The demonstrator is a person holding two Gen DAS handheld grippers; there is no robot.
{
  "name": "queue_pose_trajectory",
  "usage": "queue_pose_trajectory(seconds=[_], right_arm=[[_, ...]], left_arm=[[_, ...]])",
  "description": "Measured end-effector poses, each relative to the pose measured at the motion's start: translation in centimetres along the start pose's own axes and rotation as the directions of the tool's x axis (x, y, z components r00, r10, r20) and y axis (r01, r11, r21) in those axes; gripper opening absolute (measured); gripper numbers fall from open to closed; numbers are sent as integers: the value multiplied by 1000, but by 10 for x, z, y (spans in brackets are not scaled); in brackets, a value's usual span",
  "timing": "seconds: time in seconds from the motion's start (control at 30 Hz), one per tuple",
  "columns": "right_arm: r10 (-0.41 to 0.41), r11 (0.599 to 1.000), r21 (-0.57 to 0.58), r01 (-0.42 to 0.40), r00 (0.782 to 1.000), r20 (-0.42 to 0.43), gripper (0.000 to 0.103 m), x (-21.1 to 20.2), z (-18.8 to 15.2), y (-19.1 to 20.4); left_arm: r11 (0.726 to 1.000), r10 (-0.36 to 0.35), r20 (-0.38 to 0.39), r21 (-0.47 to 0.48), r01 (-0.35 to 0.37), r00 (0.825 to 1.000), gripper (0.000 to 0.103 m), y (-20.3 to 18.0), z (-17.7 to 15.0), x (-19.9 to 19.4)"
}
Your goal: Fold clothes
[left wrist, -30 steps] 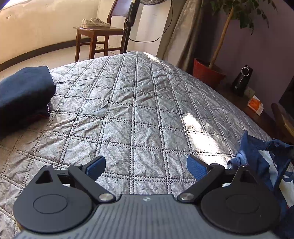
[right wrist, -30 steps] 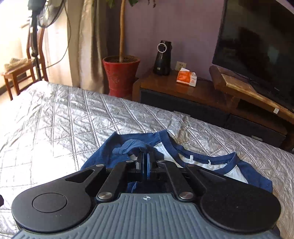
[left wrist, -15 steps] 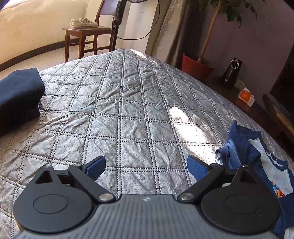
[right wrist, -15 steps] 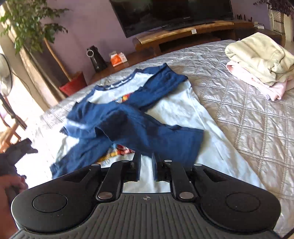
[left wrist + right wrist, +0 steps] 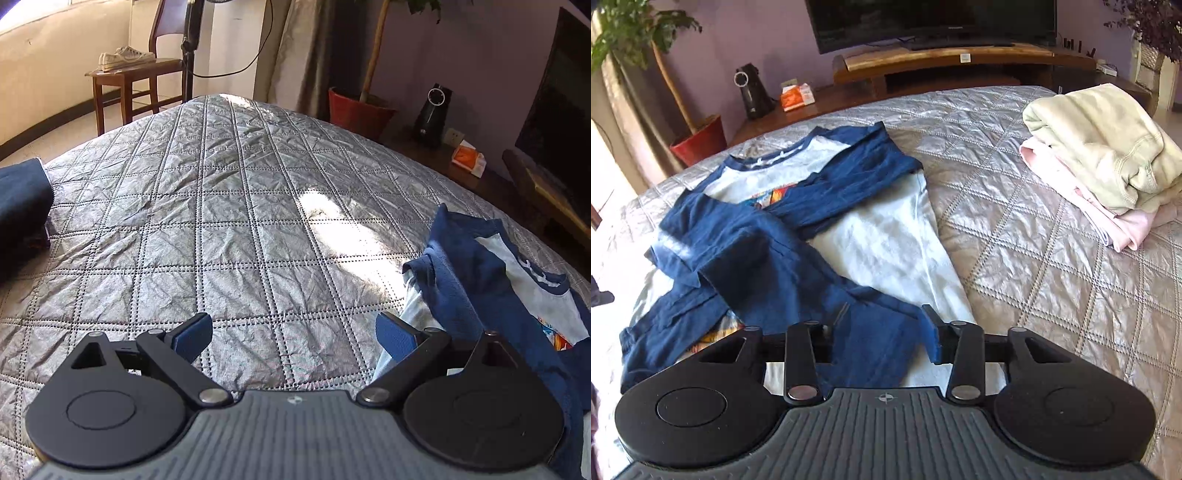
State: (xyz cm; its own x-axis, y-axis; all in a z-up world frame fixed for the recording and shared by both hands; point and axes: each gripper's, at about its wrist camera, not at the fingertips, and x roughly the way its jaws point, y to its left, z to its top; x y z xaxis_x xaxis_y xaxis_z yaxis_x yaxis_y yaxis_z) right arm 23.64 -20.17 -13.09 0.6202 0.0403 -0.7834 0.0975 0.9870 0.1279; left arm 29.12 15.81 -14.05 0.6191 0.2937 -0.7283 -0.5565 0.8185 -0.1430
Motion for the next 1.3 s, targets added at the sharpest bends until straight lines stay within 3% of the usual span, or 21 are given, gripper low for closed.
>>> queue_pose_trajectory(seconds=[0.2,0.23,0.27,0.47,0.7,0.77,0.83,0.97,1.03,1.13,1.3], right_arm=[[-16,998,-54,16,1000,-9,45,11,-14,9],[-27,996,-81,26,1000,-3,35,11,-14,11],[-33,994,-102,33,999,2,17,10,-14,11],[-74,990,-119,79,996,45,13,-5,-12,1],[-156,972,-163,170,983,95,28,-19,-15,0],[-121,967,-203,152,980,157,38,-29,-15,8],[-71,957,-266,119,980,185,55,-31,-10,23],[-59,963,-260,72,997,57,50,3,-1,31],[-70,970,-232,66,997,-9,50,19,-2,25],[-49,968,-243,56,998,34,50,12,4,31],[97,944,-325,-57,989,107,52,20,39,82]], left_arm=[[998,-17,7,62,17,1000,94,-14,-7,-3],[998,-16,8,65,15,1000,94,-14,-7,-3],[998,-15,6,64,14,1000,94,-15,-8,-3],[997,-17,1,72,17,1000,94,-17,-9,-2],[995,-11,7,95,11,1000,94,-21,-11,-3],[995,-8,8,98,7,1000,94,-21,-11,-3],[993,-11,7,114,11,1000,94,-24,-12,-3],[982,-1,-1,188,1,1000,95,-33,-17,-1],[978,30,-50,207,-19,998,94,-33,-19,8],[985,45,-83,168,-30,996,97,-21,-15,16],[987,111,-75,123,-101,991,94,-8,-11,17]])
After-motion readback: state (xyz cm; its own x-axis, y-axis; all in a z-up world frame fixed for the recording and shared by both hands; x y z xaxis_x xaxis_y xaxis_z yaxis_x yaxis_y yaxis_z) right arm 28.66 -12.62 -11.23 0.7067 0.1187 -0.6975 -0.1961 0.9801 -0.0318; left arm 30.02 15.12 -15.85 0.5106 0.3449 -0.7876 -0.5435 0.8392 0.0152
